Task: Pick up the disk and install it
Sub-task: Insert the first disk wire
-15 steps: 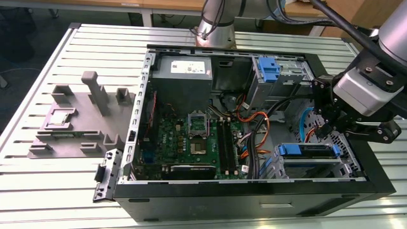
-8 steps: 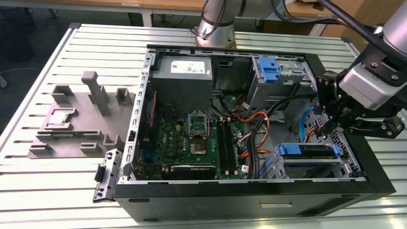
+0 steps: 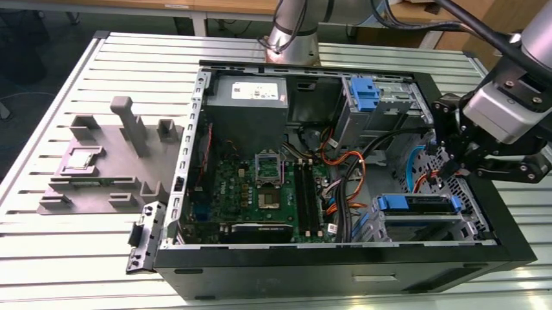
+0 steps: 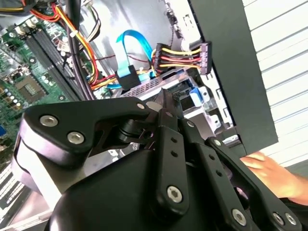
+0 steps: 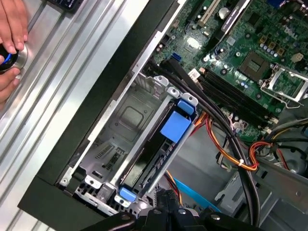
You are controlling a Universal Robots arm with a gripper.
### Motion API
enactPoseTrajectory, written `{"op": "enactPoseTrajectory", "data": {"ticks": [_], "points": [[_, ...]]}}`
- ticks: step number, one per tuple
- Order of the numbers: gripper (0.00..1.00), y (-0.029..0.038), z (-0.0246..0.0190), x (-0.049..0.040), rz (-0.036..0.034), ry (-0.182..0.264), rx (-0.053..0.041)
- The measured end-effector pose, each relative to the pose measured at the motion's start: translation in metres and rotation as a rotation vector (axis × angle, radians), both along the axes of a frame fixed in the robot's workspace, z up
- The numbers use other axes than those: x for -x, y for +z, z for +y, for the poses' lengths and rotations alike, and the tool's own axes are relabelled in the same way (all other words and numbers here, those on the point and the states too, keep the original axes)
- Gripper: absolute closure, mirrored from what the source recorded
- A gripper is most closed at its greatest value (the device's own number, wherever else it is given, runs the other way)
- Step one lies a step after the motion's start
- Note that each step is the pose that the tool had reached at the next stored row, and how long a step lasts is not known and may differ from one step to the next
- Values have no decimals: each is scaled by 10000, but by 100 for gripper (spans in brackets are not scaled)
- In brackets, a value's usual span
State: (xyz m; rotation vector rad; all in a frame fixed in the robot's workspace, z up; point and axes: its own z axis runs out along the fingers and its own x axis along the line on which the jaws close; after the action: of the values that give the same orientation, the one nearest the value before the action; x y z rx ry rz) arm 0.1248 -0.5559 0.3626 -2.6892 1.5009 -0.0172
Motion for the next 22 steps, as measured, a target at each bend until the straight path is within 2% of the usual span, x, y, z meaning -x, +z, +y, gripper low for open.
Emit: {"op": "enactPoseTrajectory", "data": {"ticks": [6,11,13,16,18,22], "points": [[90,1,0,0,-456,1,2],[90,1,0,0,-877,0,2],[90,1,0,-1,-945,57,0],[90,1,1,0,-1006,449,-18],[90,0,1,0,-1018,626,-29],[90,0,0,0,-1018,642,-29]]}}
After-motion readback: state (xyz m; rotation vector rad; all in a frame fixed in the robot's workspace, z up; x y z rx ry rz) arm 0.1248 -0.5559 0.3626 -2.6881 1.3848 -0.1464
